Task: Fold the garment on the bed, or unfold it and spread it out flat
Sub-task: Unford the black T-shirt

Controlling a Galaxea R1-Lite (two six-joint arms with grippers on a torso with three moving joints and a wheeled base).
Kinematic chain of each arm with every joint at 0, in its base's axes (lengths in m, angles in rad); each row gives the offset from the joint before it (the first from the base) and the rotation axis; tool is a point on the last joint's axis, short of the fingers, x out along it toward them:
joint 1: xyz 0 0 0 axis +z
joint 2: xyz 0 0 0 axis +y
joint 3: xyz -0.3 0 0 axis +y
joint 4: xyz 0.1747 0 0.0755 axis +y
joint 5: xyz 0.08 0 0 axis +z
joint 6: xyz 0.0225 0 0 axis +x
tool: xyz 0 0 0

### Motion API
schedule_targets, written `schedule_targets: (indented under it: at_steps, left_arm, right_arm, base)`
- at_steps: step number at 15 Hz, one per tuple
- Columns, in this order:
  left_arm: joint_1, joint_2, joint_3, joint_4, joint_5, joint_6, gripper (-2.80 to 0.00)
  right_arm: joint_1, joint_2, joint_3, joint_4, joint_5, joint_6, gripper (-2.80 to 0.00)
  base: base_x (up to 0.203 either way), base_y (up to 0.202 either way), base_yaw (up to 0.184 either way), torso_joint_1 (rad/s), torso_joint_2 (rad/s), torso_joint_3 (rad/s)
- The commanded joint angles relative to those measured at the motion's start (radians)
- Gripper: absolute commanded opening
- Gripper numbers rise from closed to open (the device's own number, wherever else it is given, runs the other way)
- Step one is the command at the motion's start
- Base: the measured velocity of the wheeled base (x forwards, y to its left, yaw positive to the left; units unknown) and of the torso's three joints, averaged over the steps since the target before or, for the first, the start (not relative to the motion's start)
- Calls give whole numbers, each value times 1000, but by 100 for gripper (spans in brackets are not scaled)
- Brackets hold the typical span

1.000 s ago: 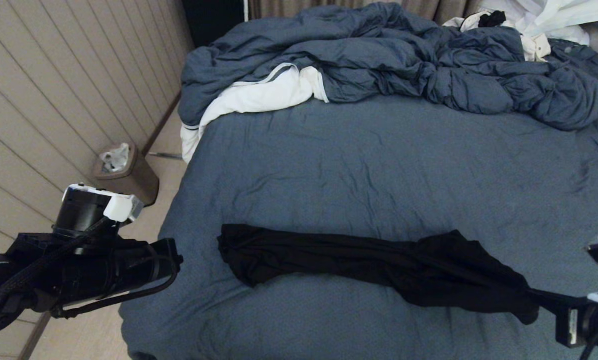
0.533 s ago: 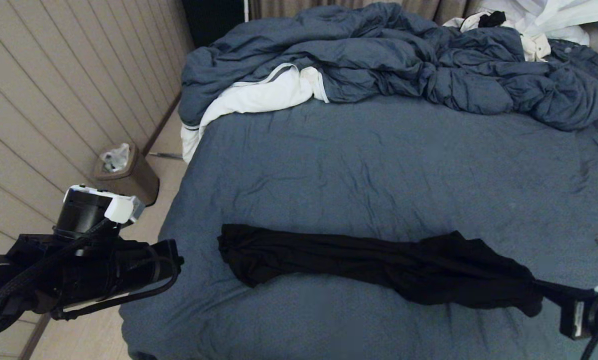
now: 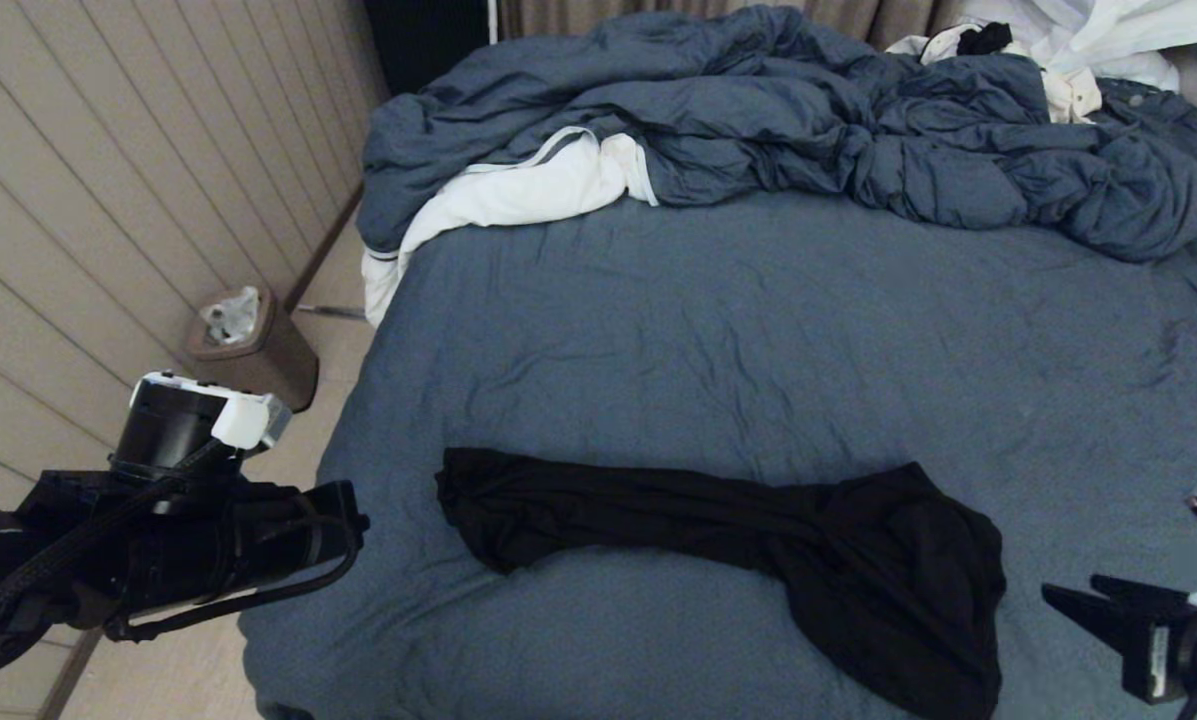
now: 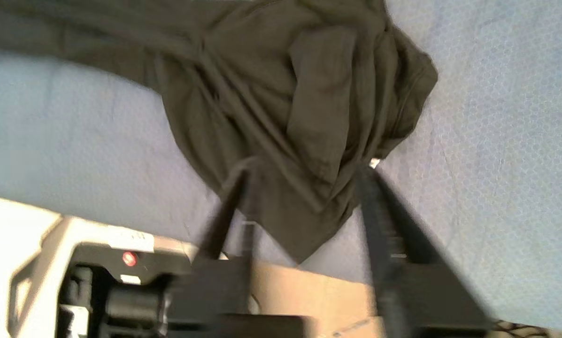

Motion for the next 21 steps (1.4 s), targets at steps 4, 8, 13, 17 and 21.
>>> schedule_targets:
  at_steps: [4, 8, 13, 17, 21]
  left_arm:
    - [-7, 2, 5, -1, 0, -3, -280]
    - [-28, 2, 9, -1, 2, -5, -280]
    - [-28, 13, 9, -1, 2, -3, -280]
    - [-28, 20, 9, -1, 2, -3, -280]
    - [-28, 28, 9, -1, 3, -3, -280]
  right_arm:
    - [-4, 69, -28, -7, 2, -2, 0]
    - [-30, 354, -148, -12, -5, 4, 0]
    - [-45, 654, -182, -238, -42, 2, 0]
    - [-17, 776, -193, -381, -79, -3, 0]
    - [20, 828, -241, -382, -85, -2, 0]
  base:
    - [0, 0, 0, 0, 0, 0]
    - [0, 0, 0, 0, 0, 0]
    - [0, 0, 0, 0, 0, 0]
    - [0, 0, 0, 0, 0, 0]
    - [0, 0, 0, 0, 0, 0]
